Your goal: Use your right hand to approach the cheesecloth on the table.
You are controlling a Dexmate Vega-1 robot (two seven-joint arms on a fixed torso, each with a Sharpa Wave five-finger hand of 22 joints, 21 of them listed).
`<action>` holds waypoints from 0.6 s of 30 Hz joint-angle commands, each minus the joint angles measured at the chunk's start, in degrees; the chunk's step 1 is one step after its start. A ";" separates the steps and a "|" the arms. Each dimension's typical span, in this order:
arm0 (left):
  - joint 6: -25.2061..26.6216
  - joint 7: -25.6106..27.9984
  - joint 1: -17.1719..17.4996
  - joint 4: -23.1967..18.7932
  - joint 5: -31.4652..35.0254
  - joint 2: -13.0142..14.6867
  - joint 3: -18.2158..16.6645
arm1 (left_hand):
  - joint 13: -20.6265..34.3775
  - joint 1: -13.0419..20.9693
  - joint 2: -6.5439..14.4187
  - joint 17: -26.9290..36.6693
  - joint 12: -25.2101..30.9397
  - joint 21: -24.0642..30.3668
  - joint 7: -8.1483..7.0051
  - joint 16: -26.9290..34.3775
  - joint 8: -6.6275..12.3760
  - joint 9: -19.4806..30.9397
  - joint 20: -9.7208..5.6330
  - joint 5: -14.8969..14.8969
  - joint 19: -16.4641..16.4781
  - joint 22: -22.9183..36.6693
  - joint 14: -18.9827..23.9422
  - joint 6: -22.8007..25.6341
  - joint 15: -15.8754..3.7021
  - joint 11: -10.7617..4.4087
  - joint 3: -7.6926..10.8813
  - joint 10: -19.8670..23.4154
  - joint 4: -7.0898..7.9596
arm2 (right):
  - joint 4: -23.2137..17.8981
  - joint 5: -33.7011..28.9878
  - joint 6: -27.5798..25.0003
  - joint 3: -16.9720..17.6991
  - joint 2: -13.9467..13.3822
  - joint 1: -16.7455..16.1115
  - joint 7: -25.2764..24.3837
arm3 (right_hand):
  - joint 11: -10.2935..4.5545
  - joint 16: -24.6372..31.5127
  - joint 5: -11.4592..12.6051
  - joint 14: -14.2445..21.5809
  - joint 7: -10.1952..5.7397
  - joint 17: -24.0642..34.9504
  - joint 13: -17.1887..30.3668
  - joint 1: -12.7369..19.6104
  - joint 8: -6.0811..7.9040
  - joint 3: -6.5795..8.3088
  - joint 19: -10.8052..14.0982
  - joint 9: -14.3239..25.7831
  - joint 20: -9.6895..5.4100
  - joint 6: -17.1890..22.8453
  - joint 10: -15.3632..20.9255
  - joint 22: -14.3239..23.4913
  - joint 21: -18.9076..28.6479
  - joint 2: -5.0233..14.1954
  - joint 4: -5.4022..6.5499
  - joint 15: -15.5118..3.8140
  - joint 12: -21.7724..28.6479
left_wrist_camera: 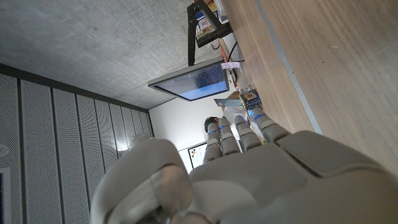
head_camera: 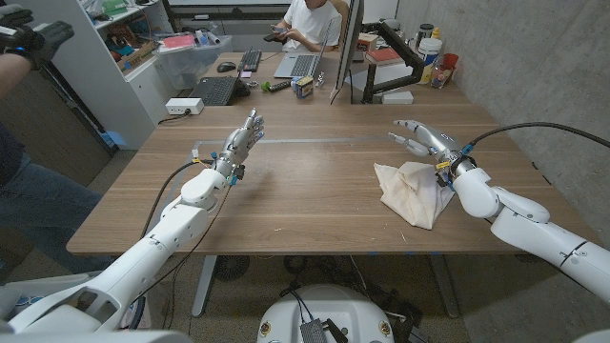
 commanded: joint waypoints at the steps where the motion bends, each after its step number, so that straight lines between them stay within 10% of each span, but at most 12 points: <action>1: -0.66 -0.53 -0.58 1.09 -0.07 -0.40 0.20 | 0.27 0.38 0.44 0.15 -0.14 0.24 -0.09 0.04 0.05 0.29 0.50 -0.31 -0.09 0.19 0.44 0.73 0.18 -0.06 -0.35 0.21 0.03 | -0.65 -0.72 -1.75 -0.95 -0.74 0.26 1.46 | -0.19 0.04 0.01 -0.46 -0.36 0.11 0.29 0.05 -0.16 0.02 -0.30 0.26 0.21 0.19 -0.42 0.29 -0.21 0.04 -0.42 0.04 -0.10; 18: -1.13 -1.41 -1.34 2.56 -0.23 -0.76 0.34 | 0.28 0.56 0.64 0.15 -0.22 0.23 0.00 -0.10 0.08 0.29 0.69 -0.38 -0.21 0.20 0.02 0.95 0.02 -0.07 -0.44 0.04 0.01 | -1.67 -1.52 -4.89 -1.95 -1.34 0.00 2.28 | -0.06 0.04 0.02 -0.81 -0.56 0.12 0.31 -0.04 -0.20 -0.03 -0.75 0.26 0.88 -0.01 -0.81 0.32 -0.13 0.01 -0.44 0.27 -0.16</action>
